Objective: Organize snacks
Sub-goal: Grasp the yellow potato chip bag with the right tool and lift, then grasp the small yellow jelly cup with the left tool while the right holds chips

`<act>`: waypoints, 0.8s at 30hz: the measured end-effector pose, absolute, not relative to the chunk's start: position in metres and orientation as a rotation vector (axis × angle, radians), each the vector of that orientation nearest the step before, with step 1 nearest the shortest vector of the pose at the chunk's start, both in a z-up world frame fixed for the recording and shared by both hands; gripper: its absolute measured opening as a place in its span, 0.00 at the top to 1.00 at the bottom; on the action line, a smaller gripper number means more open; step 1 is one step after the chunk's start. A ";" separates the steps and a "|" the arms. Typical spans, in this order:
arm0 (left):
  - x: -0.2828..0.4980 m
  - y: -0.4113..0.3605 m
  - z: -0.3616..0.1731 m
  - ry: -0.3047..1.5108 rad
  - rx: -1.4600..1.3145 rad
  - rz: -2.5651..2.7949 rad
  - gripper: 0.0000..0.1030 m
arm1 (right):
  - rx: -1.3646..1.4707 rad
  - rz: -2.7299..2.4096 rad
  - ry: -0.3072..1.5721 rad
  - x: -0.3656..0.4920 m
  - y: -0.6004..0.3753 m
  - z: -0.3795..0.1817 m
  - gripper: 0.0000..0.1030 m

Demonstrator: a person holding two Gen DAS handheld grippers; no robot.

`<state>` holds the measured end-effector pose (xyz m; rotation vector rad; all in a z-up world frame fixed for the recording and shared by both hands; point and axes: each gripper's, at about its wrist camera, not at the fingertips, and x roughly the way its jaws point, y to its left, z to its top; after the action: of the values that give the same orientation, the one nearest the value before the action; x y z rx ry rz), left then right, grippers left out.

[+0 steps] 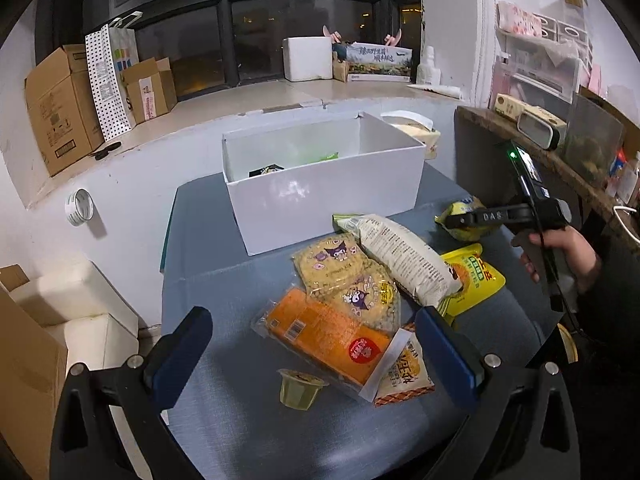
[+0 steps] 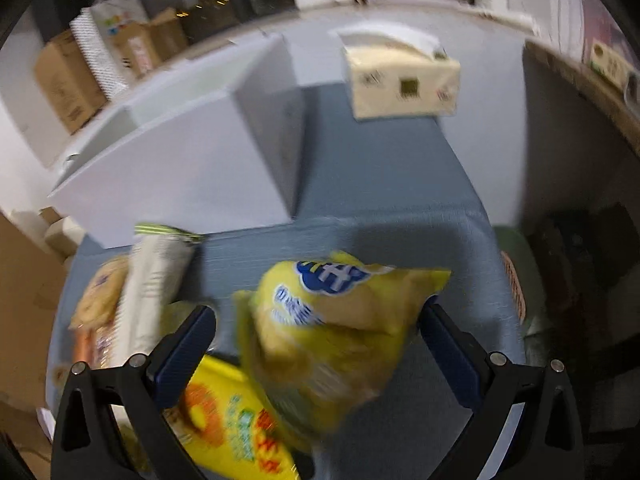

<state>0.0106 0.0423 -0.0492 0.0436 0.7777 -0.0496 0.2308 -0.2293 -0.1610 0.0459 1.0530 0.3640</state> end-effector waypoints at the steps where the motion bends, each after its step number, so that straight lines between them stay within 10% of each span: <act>1: 0.011 0.042 -0.050 0.779 0.045 -0.049 0.00 | 0.079 0.372 1.066 0.234 -0.232 -0.165 0.05; 16: 0.012 0.049 -0.053 0.785 0.023 -0.031 0.00 | 0.176 0.466 0.942 0.204 -0.250 -0.142 0.55; 24: 0.014 0.062 -0.063 0.810 -0.014 -0.005 0.00 | 0.118 0.494 0.837 0.180 -0.250 -0.115 0.58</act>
<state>0.0142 0.0618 -0.0629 -0.0141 0.8099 -0.0054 0.1804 -0.2495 -0.1147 0.1178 0.8371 0.4936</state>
